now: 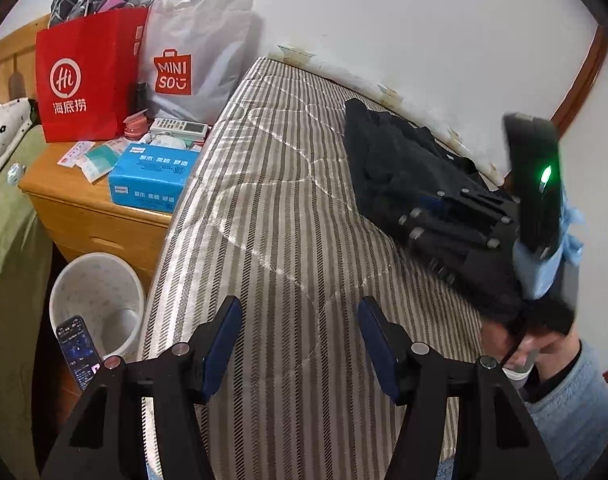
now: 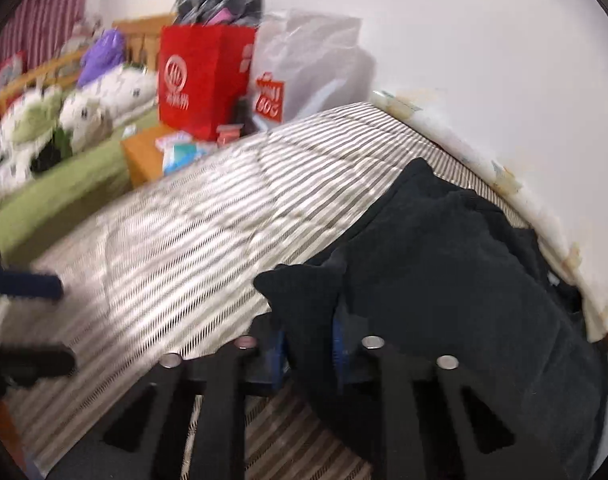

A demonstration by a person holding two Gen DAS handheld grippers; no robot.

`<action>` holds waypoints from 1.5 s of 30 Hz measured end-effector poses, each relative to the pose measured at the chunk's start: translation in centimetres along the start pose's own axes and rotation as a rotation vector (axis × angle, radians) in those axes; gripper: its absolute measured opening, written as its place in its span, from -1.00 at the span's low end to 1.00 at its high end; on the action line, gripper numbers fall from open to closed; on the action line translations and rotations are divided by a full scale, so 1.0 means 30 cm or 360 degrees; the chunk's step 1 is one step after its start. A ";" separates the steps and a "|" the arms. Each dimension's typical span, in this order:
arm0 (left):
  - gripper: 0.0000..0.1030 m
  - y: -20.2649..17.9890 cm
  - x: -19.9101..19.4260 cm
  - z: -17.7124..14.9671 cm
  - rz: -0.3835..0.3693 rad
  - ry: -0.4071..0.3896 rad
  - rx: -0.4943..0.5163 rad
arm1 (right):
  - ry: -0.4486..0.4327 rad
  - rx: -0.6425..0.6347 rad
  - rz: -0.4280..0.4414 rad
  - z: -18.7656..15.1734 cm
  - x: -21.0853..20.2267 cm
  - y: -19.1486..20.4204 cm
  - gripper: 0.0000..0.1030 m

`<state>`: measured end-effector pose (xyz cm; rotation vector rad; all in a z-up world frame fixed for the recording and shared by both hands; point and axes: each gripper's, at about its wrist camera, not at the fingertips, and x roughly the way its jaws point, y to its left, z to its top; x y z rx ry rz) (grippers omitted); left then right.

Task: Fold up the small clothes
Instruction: 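Grasp the edge of the folded black sweatshirt with the right tool and lift, then fold the held sweatshirt half over onto the other half with the right tool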

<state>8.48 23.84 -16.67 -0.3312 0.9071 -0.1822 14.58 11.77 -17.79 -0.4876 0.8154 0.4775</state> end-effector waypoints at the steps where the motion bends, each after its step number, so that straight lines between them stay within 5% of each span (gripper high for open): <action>1: 0.12 -0.006 0.002 0.002 0.0009 -0.0001 0.0009 | -0.0028 0.0047 0.0018 0.006 -0.013 -0.023 -0.72; 5: 0.12 -0.043 0.018 0.014 0.0023 0.0018 0.0063 | -0.0197 0.0225 0.0019 0.032 -0.140 -0.158 -0.73; 12: 0.12 -0.172 0.055 0.020 -0.0044 -0.0008 0.0191 | -0.0481 0.0550 -0.0170 -0.035 -0.431 -0.517 -0.75; 20: 0.12 -0.385 0.154 0.048 -0.0191 0.0031 0.0263 | -0.0537 0.0951 -0.0308 -0.366 -0.581 -0.896 -0.76; 24: 0.12 -0.521 0.204 0.036 -0.0267 0.0053 0.0350 | -0.0425 0.1154 -0.0328 -0.574 -0.538 -1.010 -0.76; 29: 0.15 -0.674 0.259 0.000 -0.0341 0.0088 0.0480 | -0.0278 0.1355 -0.0206 -0.752 -0.467 -1.069 -0.62; 34: 0.24 -0.793 0.284 -0.039 -0.0395 0.0100 0.0609 | -0.0335 0.1291 -0.0181 -0.763 -0.504 -1.053 -0.11; 45: 0.32 -0.897 0.417 -0.043 -0.0272 0.0179 0.0668 | -0.0326 0.1376 0.0027 -0.704 -0.391 -1.120 -0.05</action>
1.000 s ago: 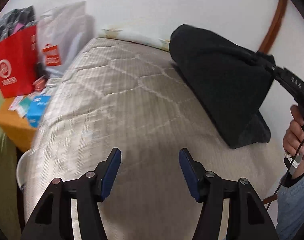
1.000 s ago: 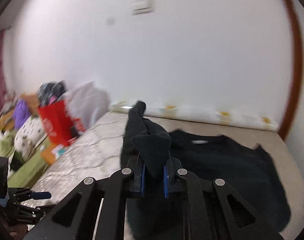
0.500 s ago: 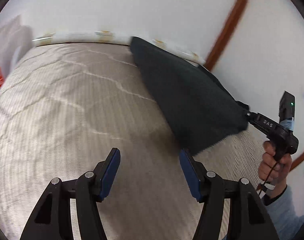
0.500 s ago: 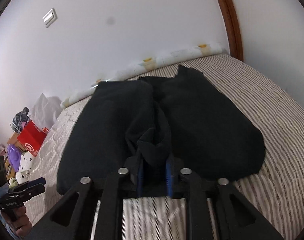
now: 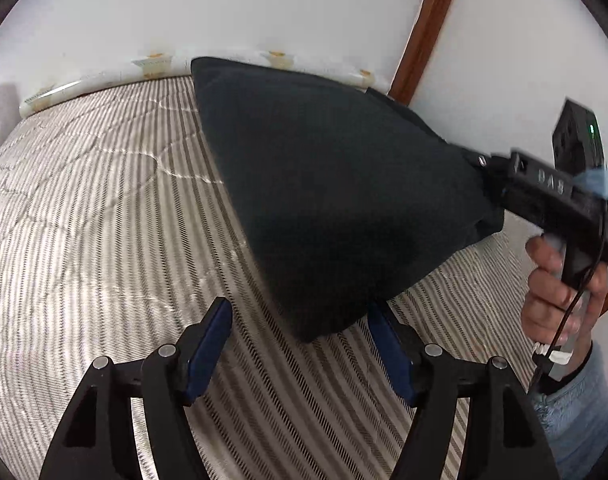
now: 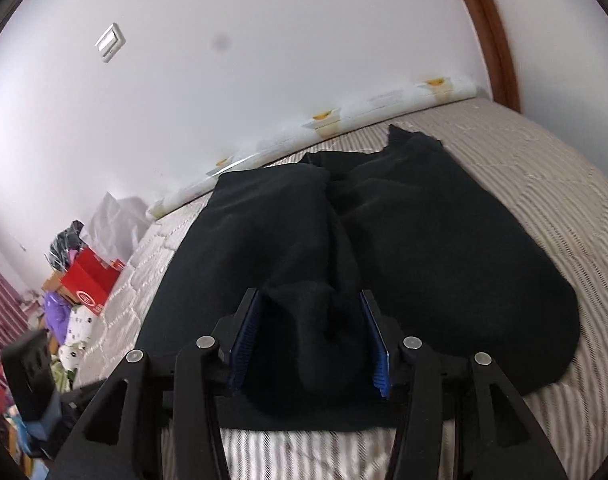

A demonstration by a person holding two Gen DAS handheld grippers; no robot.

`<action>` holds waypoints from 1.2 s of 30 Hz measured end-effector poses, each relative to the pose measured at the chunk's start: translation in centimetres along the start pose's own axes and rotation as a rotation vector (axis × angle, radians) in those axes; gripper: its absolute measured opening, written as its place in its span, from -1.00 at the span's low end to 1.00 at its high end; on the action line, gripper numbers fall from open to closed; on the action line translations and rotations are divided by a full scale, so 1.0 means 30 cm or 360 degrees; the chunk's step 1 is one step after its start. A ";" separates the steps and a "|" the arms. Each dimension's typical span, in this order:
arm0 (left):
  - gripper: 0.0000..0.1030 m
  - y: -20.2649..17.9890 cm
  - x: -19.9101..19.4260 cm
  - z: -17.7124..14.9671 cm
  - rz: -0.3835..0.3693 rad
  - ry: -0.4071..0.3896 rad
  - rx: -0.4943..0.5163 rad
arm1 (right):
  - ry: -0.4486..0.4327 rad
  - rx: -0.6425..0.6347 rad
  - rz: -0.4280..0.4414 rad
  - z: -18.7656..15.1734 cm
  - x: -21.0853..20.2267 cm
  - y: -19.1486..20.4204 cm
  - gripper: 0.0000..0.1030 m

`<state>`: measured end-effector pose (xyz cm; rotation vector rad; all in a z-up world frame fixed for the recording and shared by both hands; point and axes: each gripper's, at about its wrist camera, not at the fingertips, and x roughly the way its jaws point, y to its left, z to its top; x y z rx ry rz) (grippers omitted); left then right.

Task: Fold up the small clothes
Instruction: 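Fold the held sweatshirt half over onto the other half with the right tool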

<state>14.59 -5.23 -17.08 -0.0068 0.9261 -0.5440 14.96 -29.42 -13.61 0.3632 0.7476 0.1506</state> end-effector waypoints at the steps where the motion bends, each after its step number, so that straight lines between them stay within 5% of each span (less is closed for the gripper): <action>1: 0.32 -0.006 0.007 0.003 0.0020 -0.0005 0.0007 | 0.0020 0.0015 0.0001 0.009 0.021 0.004 -0.05; 6: 0.32 -0.039 0.037 0.022 0.0083 -0.0008 0.0023 | 0.0076 0.0059 -0.0019 0.031 0.106 0.017 -0.09; 11: 0.33 -0.077 0.064 0.031 0.0225 -0.0006 0.0064 | 0.0065 0.0049 -0.0054 0.043 0.124 0.024 -0.49; 21: 0.39 -0.098 0.100 0.073 0.0343 0.0019 0.0026 | -0.0203 -0.0117 -0.0110 0.085 0.007 0.037 -0.76; 26: 0.40 -0.094 0.094 0.068 0.0272 0.0017 0.0034 | -0.0569 0.0076 -0.0167 0.089 -0.225 -0.134 -0.76; 32: 0.33 -0.150 0.113 0.079 0.0270 0.0004 0.0106 | -0.0233 0.0127 -0.0337 0.034 -0.146 -0.284 -0.71; 36: 0.26 -0.156 0.121 0.101 0.0237 0.0016 0.0065 | -0.0267 0.0094 -0.0471 0.004 -0.182 -0.286 -0.31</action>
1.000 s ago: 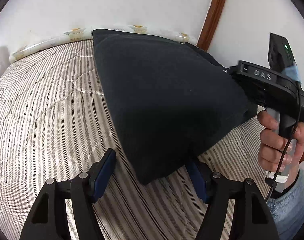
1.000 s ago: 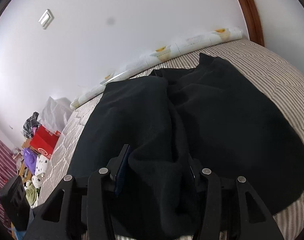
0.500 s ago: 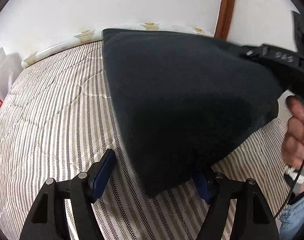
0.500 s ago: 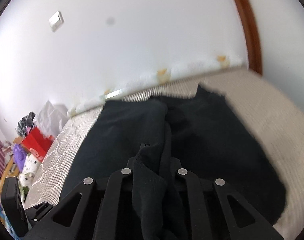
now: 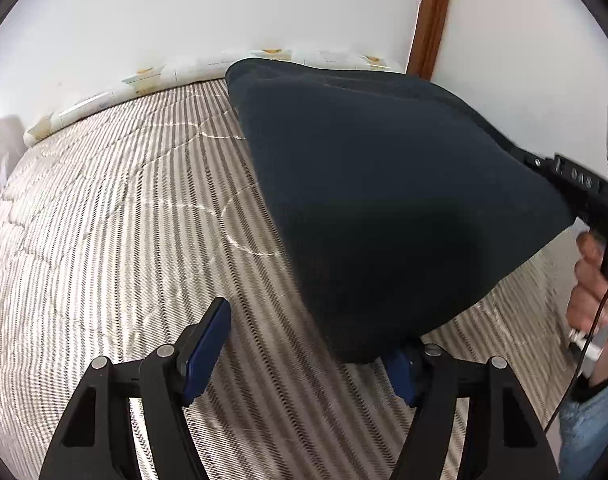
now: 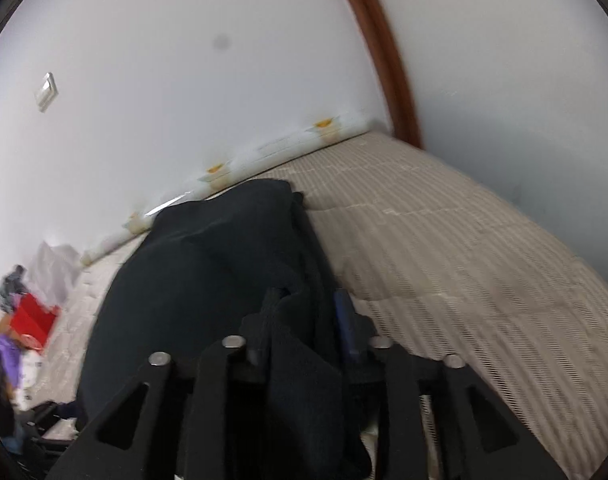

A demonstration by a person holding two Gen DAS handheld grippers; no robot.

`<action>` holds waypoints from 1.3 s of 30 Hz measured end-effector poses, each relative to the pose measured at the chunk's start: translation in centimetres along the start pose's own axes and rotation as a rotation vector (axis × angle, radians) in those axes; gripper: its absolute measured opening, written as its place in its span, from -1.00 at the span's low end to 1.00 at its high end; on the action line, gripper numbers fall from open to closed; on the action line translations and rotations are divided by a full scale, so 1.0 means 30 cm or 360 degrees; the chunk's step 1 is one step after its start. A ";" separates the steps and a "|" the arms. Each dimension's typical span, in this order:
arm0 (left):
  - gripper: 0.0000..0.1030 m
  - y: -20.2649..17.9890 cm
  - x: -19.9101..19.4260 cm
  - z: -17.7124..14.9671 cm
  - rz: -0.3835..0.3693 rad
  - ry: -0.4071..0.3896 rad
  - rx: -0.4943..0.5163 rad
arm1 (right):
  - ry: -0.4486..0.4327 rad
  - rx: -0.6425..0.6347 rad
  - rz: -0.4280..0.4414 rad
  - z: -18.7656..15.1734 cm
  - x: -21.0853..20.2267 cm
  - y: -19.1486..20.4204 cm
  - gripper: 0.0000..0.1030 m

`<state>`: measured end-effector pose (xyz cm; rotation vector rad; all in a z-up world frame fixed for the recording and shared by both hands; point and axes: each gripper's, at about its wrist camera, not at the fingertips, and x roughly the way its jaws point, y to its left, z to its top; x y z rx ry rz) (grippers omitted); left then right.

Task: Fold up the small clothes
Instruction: 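Fold the held sweatshirt half over onto the other half with the right tool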

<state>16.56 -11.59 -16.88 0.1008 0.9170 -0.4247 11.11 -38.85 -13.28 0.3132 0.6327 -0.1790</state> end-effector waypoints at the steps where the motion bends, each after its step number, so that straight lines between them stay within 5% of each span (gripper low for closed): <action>1: 0.24 -0.001 0.001 0.005 -0.0006 -0.0004 0.0002 | -0.0012 -0.0023 -0.0041 -0.006 -0.012 -0.001 -0.21; 8: -0.34 -0.065 0.014 0.038 -0.0024 -0.0062 0.0048 | 0.0237 0.0040 0.0016 -0.034 0.092 -0.013 -0.07; 11: -0.53 -0.059 0.010 0.033 -0.0025 -0.0099 0.0037 | 0.0255 0.0106 0.0067 -0.015 0.122 -0.008 -0.46; 15: -0.62 0.006 -0.021 0.030 -0.0050 -0.0143 -0.0018 | 0.0257 0.0074 0.0063 0.008 0.145 0.060 -0.55; 29: -0.64 0.371 -0.167 -0.062 0.0114 -0.0152 -0.0280 | 0.0318 -0.0279 0.0347 -0.073 0.217 0.481 -0.54; 35: -0.60 0.385 -0.174 -0.108 0.0127 -0.0139 -0.0203 | 0.0213 -0.0370 0.0329 -0.078 0.128 0.465 -0.36; 37: -0.50 0.370 -0.176 -0.112 0.0117 -0.0159 -0.0185 | 0.0138 -0.0420 0.0302 -0.073 0.078 0.462 -0.36; 39: -0.19 0.352 -0.152 -0.098 0.0084 -0.0146 -0.0181 | 0.0075 -0.0477 0.0282 -0.067 0.045 0.476 -0.36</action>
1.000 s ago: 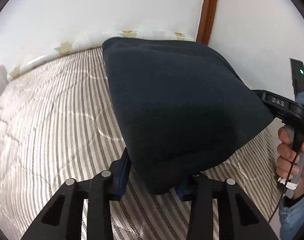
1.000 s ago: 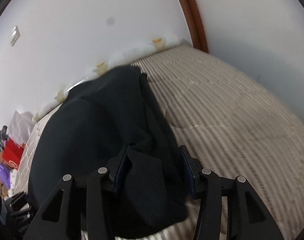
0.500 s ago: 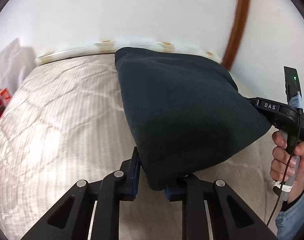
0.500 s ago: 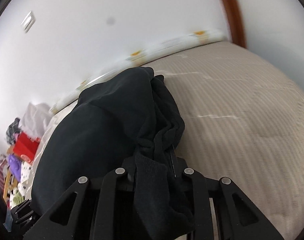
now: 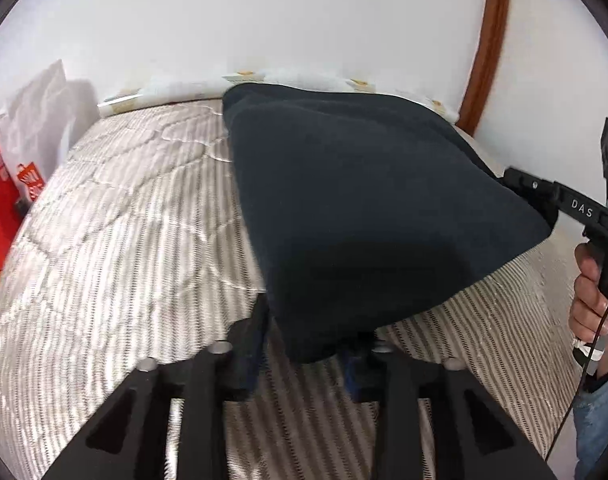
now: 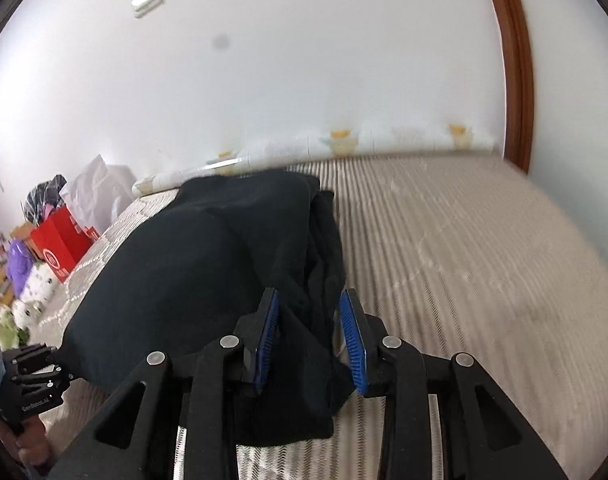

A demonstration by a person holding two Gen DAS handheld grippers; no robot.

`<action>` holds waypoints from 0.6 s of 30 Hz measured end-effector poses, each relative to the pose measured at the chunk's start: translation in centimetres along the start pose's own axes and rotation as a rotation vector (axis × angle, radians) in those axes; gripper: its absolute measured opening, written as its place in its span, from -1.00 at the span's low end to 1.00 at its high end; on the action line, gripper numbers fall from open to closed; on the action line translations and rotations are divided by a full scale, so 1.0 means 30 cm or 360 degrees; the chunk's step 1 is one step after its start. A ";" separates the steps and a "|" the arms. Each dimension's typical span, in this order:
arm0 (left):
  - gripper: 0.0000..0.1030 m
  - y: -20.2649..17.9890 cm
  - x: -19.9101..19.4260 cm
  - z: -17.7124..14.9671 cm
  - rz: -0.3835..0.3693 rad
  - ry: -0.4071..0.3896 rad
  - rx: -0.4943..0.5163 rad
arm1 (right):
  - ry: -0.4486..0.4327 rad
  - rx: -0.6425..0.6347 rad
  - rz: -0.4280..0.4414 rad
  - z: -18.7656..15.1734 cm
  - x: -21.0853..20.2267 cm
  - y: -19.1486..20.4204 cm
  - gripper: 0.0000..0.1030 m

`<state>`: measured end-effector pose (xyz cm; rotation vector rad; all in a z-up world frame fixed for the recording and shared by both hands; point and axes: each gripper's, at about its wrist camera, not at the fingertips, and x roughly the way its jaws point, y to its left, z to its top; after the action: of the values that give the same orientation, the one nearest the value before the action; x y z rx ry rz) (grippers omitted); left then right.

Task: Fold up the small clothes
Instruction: 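Fold the held sweatshirt half over onto the other half with the right tool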

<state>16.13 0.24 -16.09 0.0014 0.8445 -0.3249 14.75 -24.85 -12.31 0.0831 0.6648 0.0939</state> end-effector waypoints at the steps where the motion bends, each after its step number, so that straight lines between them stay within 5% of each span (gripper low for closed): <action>1: -0.17 -0.005 0.015 0.012 0.0009 0.0003 0.0001 | -0.0019 -0.0042 -0.0015 0.006 -0.006 0.016 -0.36; 5: -0.17 -0.017 0.030 0.028 0.0021 0.0011 -0.0022 | 0.0060 -0.0092 0.0005 0.031 0.079 0.062 -0.37; 8: -0.17 -0.012 0.037 0.027 0.0029 0.0016 -0.0027 | 0.0160 -0.0140 -0.0135 0.033 0.179 0.080 -0.83; 13: -0.16 0.013 0.034 0.017 0.0017 0.0033 -0.0070 | -0.0115 0.0062 0.0065 0.048 0.052 -0.030 -0.88; 18: -0.15 0.018 0.034 0.013 0.0008 0.0045 -0.0072 | 0.0063 0.0069 0.0042 0.032 0.112 -0.053 -0.86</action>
<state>17.20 0.41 -16.65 -0.0338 0.8793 -0.3017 18.07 -26.09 -13.79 0.1322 0.7053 0.1064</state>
